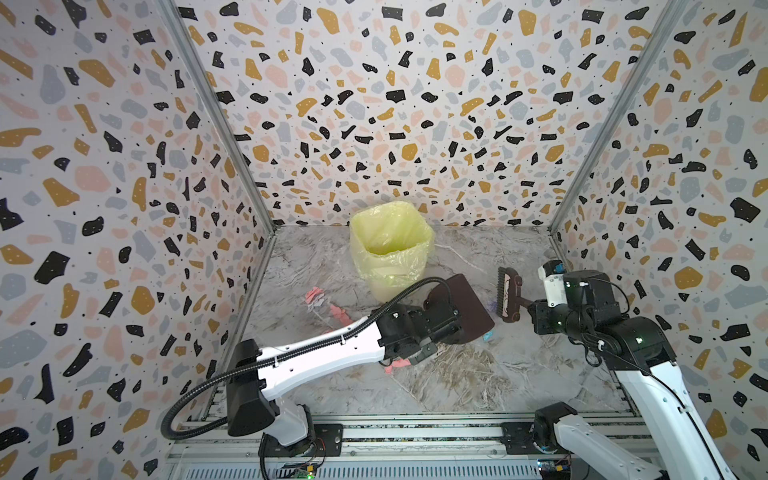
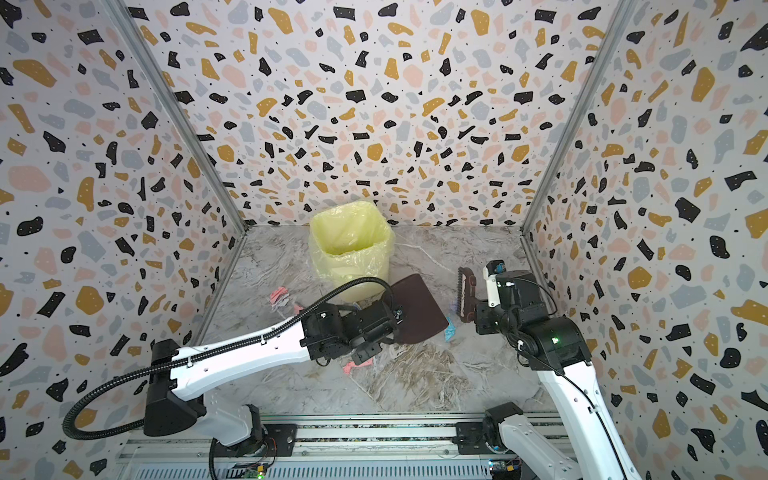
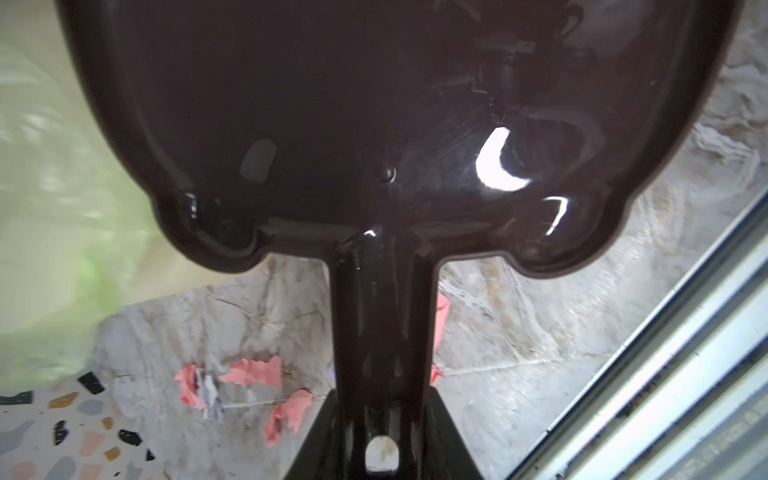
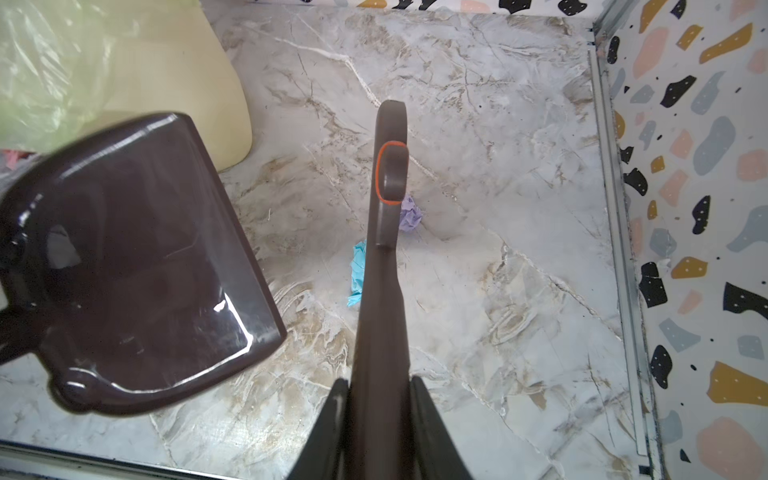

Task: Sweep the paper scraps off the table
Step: 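Lower the dustpan by the teal scrap with left gripper while right lowers brush, then sweep the brush with the right gripper pushing the teal scrap into the dustpan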

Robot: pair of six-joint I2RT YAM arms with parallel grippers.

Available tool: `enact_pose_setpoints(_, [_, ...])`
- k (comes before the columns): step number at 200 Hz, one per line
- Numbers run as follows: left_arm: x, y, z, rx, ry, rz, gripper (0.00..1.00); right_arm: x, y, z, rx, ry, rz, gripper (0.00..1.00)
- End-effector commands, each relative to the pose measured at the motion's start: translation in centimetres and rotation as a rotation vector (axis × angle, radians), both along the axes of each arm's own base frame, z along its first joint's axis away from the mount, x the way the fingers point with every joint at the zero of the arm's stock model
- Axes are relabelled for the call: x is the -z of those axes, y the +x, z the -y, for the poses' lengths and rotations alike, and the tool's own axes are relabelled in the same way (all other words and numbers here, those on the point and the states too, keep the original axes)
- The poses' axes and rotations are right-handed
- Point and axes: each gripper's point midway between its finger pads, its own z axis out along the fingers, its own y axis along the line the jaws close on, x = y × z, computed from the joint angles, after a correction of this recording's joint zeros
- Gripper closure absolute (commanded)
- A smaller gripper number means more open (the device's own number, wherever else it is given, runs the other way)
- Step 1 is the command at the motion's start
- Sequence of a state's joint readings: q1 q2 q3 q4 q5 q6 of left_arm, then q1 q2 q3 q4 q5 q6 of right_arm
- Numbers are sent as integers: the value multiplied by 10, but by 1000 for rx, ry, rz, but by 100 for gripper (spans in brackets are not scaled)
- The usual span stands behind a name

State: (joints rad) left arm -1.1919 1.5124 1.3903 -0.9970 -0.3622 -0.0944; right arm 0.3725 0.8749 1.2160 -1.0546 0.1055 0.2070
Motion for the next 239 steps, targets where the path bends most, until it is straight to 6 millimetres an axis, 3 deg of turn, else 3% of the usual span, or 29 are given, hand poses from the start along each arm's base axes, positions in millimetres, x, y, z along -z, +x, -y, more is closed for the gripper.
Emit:
enact_pose_setpoints(1, [15,-19,9,-30,-104,-82,100,-4,12,-6,22,-55,48,100])
enact_pose_setpoints(38, [52,-31,-2,-37,-54,-130,100,10,17,-21,16,-166,9,100])
enact_pose_setpoints(70, [72,-37,0,-29,-34,-160,100,23,19,-15,84,-216,-61,100])
enact_pose_setpoints(95, [78,-37,3,-18,-25,-162,100,26,18,-12,106,-217,-62,100])
enact_pose_setpoints(135, [98,-37,0,-4,48,-174,100,53,15,-22,73,-208,-129,100])
enact_pose_setpoints(239, [126,-39,2,-7,86,-216,100,60,22,-44,-31,-181,-144,100])
